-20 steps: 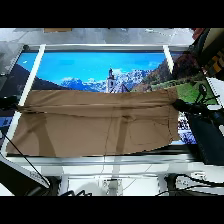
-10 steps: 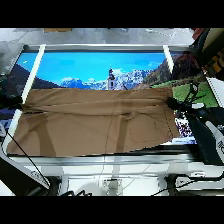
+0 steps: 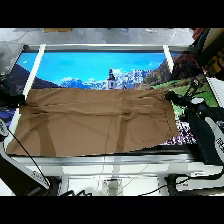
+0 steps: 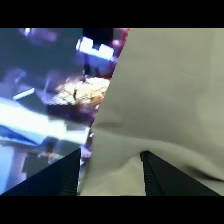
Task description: Fold the clothes and pants, and hang the long-sleeved shirts on hangers.
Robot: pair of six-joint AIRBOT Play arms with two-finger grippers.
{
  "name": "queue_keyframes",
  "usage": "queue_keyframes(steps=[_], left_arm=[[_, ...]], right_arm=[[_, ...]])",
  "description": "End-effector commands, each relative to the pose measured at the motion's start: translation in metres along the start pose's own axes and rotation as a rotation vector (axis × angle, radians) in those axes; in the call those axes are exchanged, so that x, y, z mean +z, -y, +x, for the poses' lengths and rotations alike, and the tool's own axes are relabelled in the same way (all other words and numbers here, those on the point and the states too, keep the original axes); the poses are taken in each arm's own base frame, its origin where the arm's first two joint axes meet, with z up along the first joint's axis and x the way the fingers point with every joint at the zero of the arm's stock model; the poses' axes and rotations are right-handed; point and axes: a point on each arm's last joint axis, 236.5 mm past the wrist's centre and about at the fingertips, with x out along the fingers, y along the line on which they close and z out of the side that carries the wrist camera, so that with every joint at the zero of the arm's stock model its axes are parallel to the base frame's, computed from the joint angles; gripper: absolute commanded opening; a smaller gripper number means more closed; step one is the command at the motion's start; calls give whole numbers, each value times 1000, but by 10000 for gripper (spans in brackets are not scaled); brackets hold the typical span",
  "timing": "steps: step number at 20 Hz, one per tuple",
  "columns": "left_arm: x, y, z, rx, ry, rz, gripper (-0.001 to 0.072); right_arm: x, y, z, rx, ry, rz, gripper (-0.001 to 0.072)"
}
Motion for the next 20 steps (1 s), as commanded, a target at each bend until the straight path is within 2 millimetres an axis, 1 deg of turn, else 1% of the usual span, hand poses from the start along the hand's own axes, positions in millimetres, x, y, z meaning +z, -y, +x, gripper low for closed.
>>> queue_keyframes(steps=[1, 2, 3, 4, 6, 7, 8, 9, 10, 12, 13, 14, 15, 16, 17, 18, 20], left_arm=[[-27, -29, -4, 118, -112, -9, 607], [-30, -35, -7, 149, -124, -39, 716], [-31, -37, -11, 157, -124, -50, 717], [-29, -36, -16, 156, -114, -51, 716], [-23, -34, -33, 164, -81, -46, 703], [-18, -32, -46, 171, -54, -42, 648], [-14, -32, -62, 179, -24, -42, 544], [-10, -32, -82, 188, 13, -43, 486], [-8, -32, -101, 195, 46, -46, 480], [-11, -31, -141, 207, 93, -54, 479], [-16, -29, -162, 210, 108, -59, 438], [-22, -26, -180, 207, 118, -64, 265], [-27, -15, -198, 172, 137, -68, 54], [-31, -3, -213, 119, 159, -72, 15], [-38, 8, -228, 74, 172, -73, 14], [-44, 15, -238, 45, 175, -75, 14], [-52, 28, -254, -28, 194, -78, 14]], right_arm=[[-3, -11, -3, 36, -39, -22, 463], [-6, -11, -4, 34, -54, -54, 598], [-8, -13, -5, 36, -74, -81, 681], [-11, -16, -7, 46, -100, -110, 681], [-10, -26, -17, 68, -139, -162, 679], [-5, -30, -25, 68, -149, -183, 678], [2, -33, -35, 58, -153, -205, 678], [11, -34, -46, 38, -153, -220, 678], [21, -33, -60, 14, -148, -236, 678], [39, -28, -93, -40, -136, -249, 675], [47, -26, -111, -59, -131, -241, 673], [53, -25, -129, -73, -127, -221, 630], [56, -24, -149, -83, -127, -204, 476], [56, -23, -167, -89, -132, -201, 275], [52, -22, -185, -96, -144, -200, 26], [47, -19, -199, -106, -162, -193, 35], [25, -6, -222, -149, -252, -150, 35]])
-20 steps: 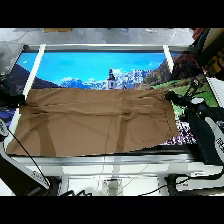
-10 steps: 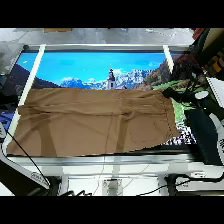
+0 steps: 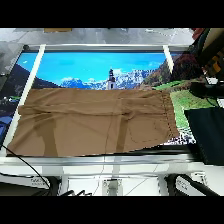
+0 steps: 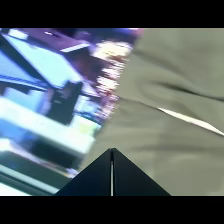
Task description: Fold the clothes and pants, and hang the long-sleeved shirts on hangers.
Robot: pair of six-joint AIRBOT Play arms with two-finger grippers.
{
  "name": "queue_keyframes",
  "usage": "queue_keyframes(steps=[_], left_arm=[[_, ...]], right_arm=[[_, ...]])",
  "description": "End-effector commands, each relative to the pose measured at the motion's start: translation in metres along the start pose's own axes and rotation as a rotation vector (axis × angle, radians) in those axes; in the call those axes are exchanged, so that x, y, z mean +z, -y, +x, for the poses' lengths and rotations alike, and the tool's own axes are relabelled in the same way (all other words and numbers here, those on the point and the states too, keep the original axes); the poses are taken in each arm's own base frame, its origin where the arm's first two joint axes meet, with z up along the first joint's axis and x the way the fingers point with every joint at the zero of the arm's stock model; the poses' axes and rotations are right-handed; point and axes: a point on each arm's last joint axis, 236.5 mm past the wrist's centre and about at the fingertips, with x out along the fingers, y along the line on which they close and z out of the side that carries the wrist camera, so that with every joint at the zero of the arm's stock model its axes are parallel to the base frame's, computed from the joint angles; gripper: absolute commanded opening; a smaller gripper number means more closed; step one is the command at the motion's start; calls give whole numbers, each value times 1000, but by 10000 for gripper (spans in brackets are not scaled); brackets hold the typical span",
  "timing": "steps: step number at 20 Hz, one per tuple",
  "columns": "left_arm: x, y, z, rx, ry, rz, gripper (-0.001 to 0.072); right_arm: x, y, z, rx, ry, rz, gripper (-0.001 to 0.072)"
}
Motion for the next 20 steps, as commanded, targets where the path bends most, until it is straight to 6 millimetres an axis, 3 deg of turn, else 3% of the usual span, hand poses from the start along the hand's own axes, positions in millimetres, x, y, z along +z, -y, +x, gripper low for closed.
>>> queue_keyframes(steps=[1, 4, 8, 12, 13, 14, 15, 17, 20], left_arm=[[-14, 31, -41, -165, 34, -14, 13], [-40, 41, -42, -204, 0, -31, 11], [-82, 70, -18, -288, -11, -50, 11], [-111, 84, -1, -305, 64, 59, 12], [-116, 85, 4, -302, 68, 55, 13], [-123, 86, 10, -306, 51, 53, 13], [-130, 88, 17, -312, 29, 49, 13], [-141, 90, 28, -319, -5, 41, 13], [-148, 90, 39, -319, -19, 45, 13]], right_arm=[[-52, 18, -41, -61, -181, 59, 34], [-105, 27, -47, -72, -297, 116, 33], [-187, 40, -39, -95, -346, 205, 33], [-229, 32, -22, -44, -270, 355, 40], [-237, 31, -16, -34, -267, 404, 197], [-246, 31, -8, -35, -280, 467, 406], [-255, 29, -2, -29, -302, 509, 449], [-264, 27, 13, -5, -312, 570, 449], [-257, 26, 35, 38, -273, 675, 459]])
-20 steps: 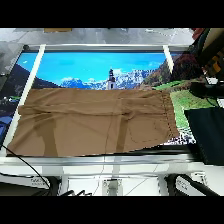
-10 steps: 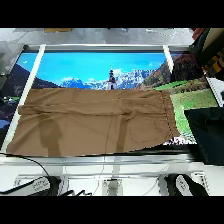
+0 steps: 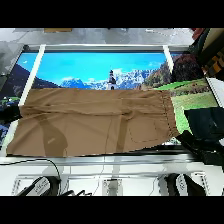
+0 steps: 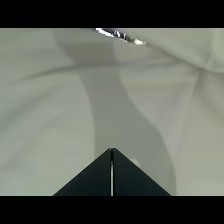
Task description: Fold the clothes and pants, and hang the long-sleeved shirts on hangers.
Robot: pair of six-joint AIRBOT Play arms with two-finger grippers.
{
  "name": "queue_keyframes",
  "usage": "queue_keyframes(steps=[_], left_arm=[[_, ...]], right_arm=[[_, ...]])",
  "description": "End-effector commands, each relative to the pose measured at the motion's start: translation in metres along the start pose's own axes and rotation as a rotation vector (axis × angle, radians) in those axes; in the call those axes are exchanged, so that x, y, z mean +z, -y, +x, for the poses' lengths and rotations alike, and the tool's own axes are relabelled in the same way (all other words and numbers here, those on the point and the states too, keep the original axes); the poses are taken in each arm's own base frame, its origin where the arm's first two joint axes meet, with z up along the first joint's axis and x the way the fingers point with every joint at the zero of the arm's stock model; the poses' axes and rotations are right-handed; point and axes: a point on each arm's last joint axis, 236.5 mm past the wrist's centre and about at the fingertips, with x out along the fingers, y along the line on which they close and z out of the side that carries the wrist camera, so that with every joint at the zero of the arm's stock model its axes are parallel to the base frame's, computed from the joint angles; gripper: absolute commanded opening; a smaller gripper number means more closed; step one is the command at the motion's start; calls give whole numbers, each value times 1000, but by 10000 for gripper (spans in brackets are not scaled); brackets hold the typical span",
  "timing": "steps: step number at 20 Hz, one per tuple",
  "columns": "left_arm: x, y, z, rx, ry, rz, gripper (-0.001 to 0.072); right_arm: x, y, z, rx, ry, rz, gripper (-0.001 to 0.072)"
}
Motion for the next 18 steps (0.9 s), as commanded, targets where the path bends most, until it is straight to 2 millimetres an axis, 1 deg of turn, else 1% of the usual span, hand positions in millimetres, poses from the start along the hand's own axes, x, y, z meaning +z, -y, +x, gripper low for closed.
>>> queue_keyframes(steps=[1, 3, 5, 7, 10, 13, 15, 16, 17, 18], left_arm=[[-8, -4, 12, 6, -3, 20, 13], [-3, -10, 12, 31, 18, 27, 13], [0, -16, 12, 59, 31, 34, 13], [5, -20, 12, 74, 53, 36, 13], [7, -21, 12, 78, 60, 36, 13], [4, -19, 13, 70, 51, 35, 14], [1, -18, 13, 64, 36, 33, 14], [-5, -15, 15, 50, 18, 29, 14], [-14, -11, 18, 33, -15, 23, 14], [-25, -9, 22, 22, -49, 19, 14]], right_arm=[[13, -5, 25, 77, 39, 141, 459], [22, -2, 37, 91, 39, 202, 490], [25, 3, 51, 92, 17, 256, 490], [34, 3, 61, 116, 34, 299, 489], [55, -1, 63, 155, 111, 264, 476], [67, 4, 62, 139, 165, 249, 433], [66, 3, 62, 140, 163, 249, 343], [66, 3, 62, 141, 162, 247, 241], [66, 2, 61, 142, 163, 246, 131], [66, 2, 61, 141, 163, 246, 56]])
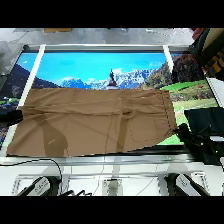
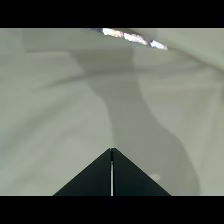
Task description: Fold the clothes and pants, and hang the long-sleeved shirts on hangers.
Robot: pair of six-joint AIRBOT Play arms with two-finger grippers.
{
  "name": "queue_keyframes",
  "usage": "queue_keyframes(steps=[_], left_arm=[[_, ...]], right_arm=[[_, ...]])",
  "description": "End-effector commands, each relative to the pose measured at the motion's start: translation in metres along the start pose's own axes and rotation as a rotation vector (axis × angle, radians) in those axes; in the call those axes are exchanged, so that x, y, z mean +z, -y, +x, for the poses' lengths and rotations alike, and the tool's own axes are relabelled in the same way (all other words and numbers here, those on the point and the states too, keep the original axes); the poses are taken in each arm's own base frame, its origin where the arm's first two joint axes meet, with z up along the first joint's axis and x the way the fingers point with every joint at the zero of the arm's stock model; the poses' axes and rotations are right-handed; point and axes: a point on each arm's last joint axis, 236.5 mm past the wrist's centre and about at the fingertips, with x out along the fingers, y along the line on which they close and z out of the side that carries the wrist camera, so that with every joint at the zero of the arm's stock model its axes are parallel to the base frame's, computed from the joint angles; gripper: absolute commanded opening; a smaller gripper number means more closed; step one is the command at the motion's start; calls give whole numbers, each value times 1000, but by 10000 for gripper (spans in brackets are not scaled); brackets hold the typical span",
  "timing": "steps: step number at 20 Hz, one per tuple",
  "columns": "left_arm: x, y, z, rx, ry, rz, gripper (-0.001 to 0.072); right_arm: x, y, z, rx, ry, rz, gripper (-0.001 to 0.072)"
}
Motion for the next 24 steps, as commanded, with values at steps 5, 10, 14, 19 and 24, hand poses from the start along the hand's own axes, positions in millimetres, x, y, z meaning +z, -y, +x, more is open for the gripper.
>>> queue_keyframes(steps=[5, 10, 14, 19, 24], left_arm=[[-67, -14, 3, -20, -154, -110, 14], [-121, -67, -4, 18, -206, -357, 495], [-164, -97, 7, 44, -198, -560, 541], [-184, -126, 17, 106, -139, -625, 540], [-185, -136, 35, 89, -138, -639, 539]], right_arm=[[3, -6, -7, 9, 27, -42, 35], [11, -4, -27, -46, 91, -186, 35], [7, -5, -28, -43, 74, -191, 35], [6, -5, -28, -43, 73, -191, 35], [7, -4, -28, -48, 74, -198, 35]])
